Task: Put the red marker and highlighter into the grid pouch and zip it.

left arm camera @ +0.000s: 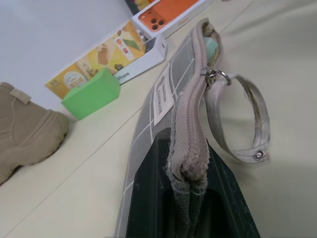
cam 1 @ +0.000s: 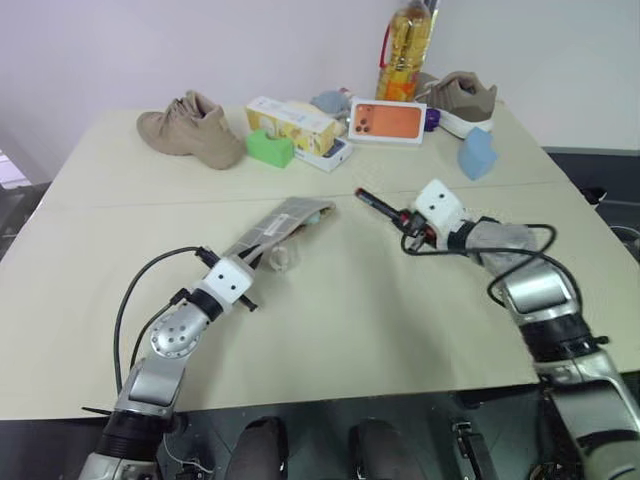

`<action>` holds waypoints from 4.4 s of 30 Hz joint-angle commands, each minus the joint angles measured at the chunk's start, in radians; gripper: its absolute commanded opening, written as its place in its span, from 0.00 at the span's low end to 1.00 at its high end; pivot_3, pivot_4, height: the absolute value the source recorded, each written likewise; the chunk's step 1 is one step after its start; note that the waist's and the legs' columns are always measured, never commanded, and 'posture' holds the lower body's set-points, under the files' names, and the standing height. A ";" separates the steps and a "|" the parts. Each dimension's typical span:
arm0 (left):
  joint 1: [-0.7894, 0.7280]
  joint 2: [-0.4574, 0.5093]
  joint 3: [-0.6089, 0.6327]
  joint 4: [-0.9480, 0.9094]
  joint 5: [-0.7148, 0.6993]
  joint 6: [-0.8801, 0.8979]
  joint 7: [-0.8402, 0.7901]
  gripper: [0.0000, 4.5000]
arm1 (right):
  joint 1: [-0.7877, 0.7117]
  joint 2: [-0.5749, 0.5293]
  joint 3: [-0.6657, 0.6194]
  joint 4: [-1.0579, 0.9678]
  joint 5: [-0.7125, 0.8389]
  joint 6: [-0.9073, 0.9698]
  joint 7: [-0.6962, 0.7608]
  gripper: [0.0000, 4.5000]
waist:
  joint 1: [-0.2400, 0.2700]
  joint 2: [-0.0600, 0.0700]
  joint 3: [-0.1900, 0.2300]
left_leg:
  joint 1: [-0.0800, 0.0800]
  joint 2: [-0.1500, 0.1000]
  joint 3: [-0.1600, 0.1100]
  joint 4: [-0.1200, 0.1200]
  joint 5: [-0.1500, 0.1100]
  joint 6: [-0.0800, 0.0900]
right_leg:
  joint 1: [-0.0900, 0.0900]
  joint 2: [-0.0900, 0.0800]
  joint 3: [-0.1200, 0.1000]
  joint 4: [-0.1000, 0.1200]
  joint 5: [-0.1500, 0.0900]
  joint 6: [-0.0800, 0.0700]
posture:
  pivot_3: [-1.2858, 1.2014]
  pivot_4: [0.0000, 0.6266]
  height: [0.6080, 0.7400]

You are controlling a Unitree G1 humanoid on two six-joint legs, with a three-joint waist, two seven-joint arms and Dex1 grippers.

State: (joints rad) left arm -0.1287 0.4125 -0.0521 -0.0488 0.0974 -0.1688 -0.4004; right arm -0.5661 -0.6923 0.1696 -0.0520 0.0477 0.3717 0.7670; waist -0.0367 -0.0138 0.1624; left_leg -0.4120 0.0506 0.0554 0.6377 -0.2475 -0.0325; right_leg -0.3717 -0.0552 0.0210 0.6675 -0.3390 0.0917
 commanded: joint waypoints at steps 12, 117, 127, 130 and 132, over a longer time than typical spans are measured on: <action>-0.014 -0.007 -0.021 -0.051 -0.036 -0.042 -0.059 0.00 | 0.023 -0.022 0.049 -0.143 -0.028 -0.036 0.099 0.08 | 0.002 0.000 0.000 | 0.002 0.000 -0.001 0.004 0.000 0.000 | 0.004 -0.001 0.000 0.001 0.000 0.001 | 0.52 0.24 1.00; -0.078 -0.102 -0.083 -0.066 -0.091 0.048 -0.051 0.00 | 0.109 0.365 -0.034 -0.285 0.268 0.395 -0.208 0.01 | 0.022 -0.001 0.001 | 0.000 0.001 -0.004 0.008 -0.001 0.002 | 0.006 0.002 -0.001 0.000 0.001 0.001 | 0.52 0.24 1.00; 0.003 -0.024 -0.053 -0.044 -0.091 0.007 -0.089 0.00 | 0.067 0.069 -0.207 -0.157 0.217 0.313 -0.164 0.01 | 0.022 -0.001 0.001 | 0.000 0.000 -0.003 0.007 -0.001 0.002 | 0.005 -0.001 -0.001 -0.001 0.001 0.001 | 0.52 0.24 1.00; 0.026 -0.005 -0.045 -0.034 -0.097 -0.003 -0.095 0.00 | 0.088 0.011 -0.221 -0.112 0.208 0.288 -0.144 0.01 | 0.019 -0.001 0.001 | 0.000 0.000 -0.003 0.006 -0.001 0.002 | 0.005 -0.002 0.000 -0.002 0.001 0.001 | 0.52 0.24 1.00; 0.035 0.001 -0.040 -0.031 -0.103 -0.006 -0.097 0.00 | 0.108 -0.012 -0.217 -0.096 0.202 0.271 -0.130 0.01 | 0.019 -0.001 0.001 | 0.000 0.001 -0.003 0.005 -0.001 0.002 | 0.005 -0.001 0.000 -0.002 0.001 0.001 | 0.52 0.24 1.00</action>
State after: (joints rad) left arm -0.1097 0.3984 -0.1324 -0.0833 0.0040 -0.1734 -0.5007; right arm -0.4615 -0.6832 -0.0129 -0.1474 0.2604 0.6739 0.6304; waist -0.0174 -0.0146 0.1637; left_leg -0.4118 0.0511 0.0528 0.6427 -0.2488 -0.0305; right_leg -0.3674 -0.0567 0.0206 0.6656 -0.3382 0.0927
